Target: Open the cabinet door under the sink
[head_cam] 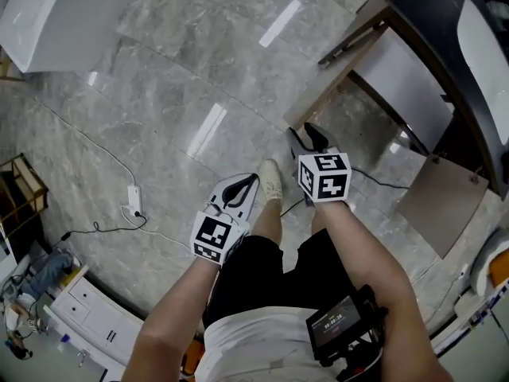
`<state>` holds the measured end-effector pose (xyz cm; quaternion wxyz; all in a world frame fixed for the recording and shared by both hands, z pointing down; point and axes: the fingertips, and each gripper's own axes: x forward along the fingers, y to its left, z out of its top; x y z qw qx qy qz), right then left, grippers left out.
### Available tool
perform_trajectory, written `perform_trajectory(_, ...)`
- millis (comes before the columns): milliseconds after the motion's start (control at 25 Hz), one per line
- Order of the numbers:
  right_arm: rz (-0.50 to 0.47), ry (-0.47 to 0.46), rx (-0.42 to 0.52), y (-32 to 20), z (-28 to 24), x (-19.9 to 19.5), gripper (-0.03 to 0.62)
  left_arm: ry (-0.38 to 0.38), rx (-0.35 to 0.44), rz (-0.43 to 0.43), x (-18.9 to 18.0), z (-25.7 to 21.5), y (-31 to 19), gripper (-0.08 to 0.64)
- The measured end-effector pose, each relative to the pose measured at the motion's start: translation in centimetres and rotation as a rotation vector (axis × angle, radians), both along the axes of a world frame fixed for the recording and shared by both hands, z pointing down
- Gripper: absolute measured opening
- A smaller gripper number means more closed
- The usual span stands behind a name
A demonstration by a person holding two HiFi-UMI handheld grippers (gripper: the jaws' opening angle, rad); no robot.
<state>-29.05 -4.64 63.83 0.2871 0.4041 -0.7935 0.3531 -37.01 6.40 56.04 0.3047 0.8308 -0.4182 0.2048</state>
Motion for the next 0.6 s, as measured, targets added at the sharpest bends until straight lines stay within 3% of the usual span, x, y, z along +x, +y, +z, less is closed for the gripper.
perform_trajectory(200, -0.004, -0.034, 0.016, -0.1, -3.8, 1.6, 0.165, 0.001, 0.023, 0.056, 0.1, -4.9, -1.2, 0.009)
perform_trajectory(400, 0.081, -0.112, 0.060, -0.4, -10.0, 5.1, 0.070, 0.033, 0.015, 0.048, -0.7, -8.5, -1.6, 0.009)
perform_trajectory(600, 0.131, -0.153, 0.146, 1.0, -16.8, 10.0, 0.037, 0.076, 0.068, 0.095, 2.0, -13.5, -2.1, 0.009)
